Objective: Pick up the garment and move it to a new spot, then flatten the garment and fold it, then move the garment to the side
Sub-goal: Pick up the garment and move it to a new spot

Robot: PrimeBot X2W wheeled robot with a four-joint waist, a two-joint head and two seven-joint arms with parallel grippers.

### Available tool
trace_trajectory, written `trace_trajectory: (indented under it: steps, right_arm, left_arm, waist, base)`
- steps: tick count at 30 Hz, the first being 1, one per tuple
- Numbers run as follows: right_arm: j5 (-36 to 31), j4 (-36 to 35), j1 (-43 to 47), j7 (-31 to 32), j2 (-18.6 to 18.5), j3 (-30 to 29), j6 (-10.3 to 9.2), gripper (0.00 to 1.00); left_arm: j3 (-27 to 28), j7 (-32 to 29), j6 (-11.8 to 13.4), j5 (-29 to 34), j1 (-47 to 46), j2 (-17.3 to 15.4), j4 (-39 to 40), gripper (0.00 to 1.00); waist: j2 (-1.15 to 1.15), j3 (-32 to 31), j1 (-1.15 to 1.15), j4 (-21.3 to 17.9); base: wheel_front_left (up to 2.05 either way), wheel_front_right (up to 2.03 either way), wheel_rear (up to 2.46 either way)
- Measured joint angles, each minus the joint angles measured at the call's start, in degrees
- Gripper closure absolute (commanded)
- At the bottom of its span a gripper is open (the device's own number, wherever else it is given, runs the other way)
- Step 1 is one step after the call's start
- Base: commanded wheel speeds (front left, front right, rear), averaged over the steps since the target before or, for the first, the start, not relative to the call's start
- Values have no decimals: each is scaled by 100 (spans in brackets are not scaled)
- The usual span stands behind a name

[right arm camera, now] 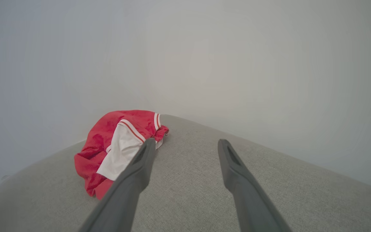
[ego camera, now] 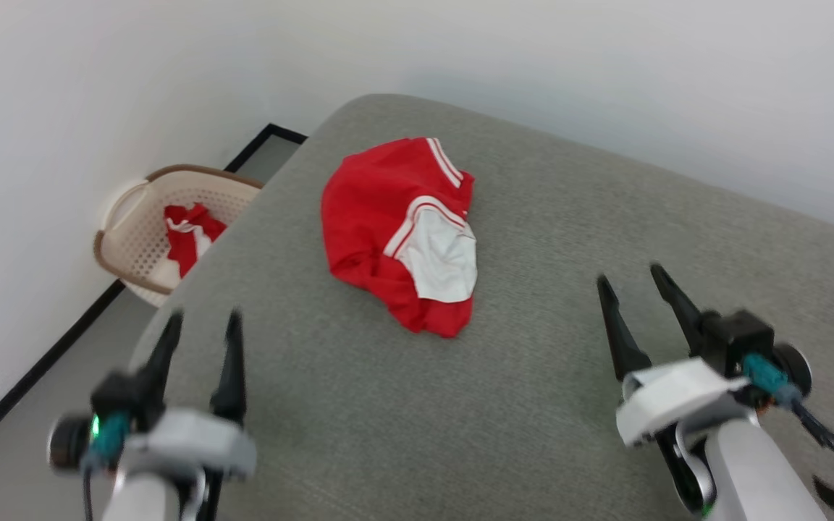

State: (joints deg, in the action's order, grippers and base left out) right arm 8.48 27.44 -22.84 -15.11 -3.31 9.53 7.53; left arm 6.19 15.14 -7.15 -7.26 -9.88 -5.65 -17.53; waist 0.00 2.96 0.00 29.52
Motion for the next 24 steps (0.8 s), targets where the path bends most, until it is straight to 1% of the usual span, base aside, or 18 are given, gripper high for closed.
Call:
trace_trajectory:
  steps: [3,5,6,8,11,14,15,18,22,24]
  right_arm:
    - [-77,-180,253,0,-1,-88,0,0]
    - [-79,-337,241,0,18,-86,0,0]
    - [-81,-412,230,-1,35,-89,0,0]
    - [-105,-501,232,0,34,-120,0,0]
    - [-148,-627,233,-1,35,-156,0,0]
    - [-75,-748,226,0,35,-53,0,0]
    - [-5,-790,212,0,34,-24,0,0]
    - [226,-962,70,-1,42,85,0,0]
    - [458,-1103,14,-1,30,256,0,0]
    - [513,-1161,-9,0,29,369,0,0]
  left_arm:
    - [-389,0,-25,-125,-601,-257,-331,0]
    - [-784,0,-25,-543,-1039,-479,-580,0]
    - [-1005,0,-25,-749,-1267,-632,-746,0]
    - [-1406,-1,-37,-968,-1742,-1016,-1087,0]
    - [-1863,-137,-35,-1649,-2505,-1467,-1506,0]
    - [-2247,-344,-38,-2192,-3173,-1935,-1870,0]
    - [-2361,-471,-38,-2393,-3366,-2080,-1998,0]
    - [-2624,-1215,-37,-3550,-3794,-2345,-2210,0]
    - [-3036,-2256,-38,-4463,-4294,-2909,-2377,0]
    - [-3389,-2855,-38,-4712,-4401,-3172,-2381,0]
  waist:
    - [0,2,0,-100]
    - [0,15,0,-203]
    - [0,31,0,-262]
    - [0,85,0,-389]
    - [0,216,0,-598]
    - [0,406,0,-842]
    - [0,478,0,-932]
    - [0,716,0,-1246]
    - [0,1057,0,-1726]
    - [0,1209,0,-1961]
  base:
    - [0,0,0]
    - [0,0,0]
    - [0,0,0]
    - [0,0,0]
    - [0,0,0]
    - [0,0,0]
    - [0,0,0]
    - [0,0,0]
    - [0,0,0]
    - [0,0,0]
